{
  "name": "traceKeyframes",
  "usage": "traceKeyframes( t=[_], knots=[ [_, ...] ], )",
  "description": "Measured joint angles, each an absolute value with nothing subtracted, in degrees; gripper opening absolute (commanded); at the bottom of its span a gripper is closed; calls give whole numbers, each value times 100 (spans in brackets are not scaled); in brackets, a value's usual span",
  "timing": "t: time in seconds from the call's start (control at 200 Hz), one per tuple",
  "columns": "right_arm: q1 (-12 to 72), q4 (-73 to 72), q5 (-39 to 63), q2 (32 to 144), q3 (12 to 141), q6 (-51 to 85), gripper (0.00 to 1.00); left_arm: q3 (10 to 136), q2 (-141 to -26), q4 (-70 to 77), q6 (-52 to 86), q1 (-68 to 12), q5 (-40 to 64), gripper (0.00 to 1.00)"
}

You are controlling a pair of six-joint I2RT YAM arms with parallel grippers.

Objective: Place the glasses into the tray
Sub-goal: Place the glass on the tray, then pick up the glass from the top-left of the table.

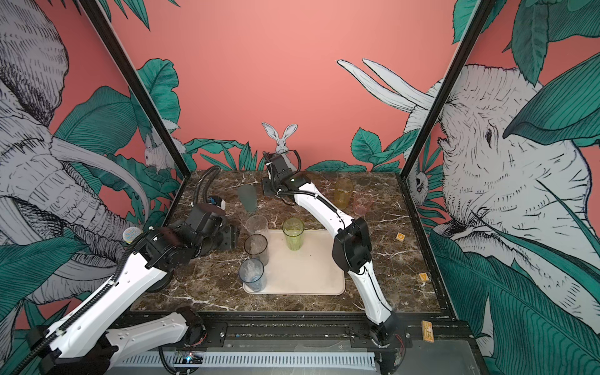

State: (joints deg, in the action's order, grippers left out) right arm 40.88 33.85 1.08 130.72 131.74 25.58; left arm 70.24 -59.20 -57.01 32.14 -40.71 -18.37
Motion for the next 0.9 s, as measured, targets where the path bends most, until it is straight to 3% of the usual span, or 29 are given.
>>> traceKeyframes(
  t=[0.29,0.895],
  knots=[
    [4091,3365,242,13963,14092,3004,71,6810,-5883,-5636,3345,-4071,-1833,71],
    [4195,3105,281,15050,15161,3546,72,6796,-6119,-5507,3500,-4071,-1824,71]
  ],
)
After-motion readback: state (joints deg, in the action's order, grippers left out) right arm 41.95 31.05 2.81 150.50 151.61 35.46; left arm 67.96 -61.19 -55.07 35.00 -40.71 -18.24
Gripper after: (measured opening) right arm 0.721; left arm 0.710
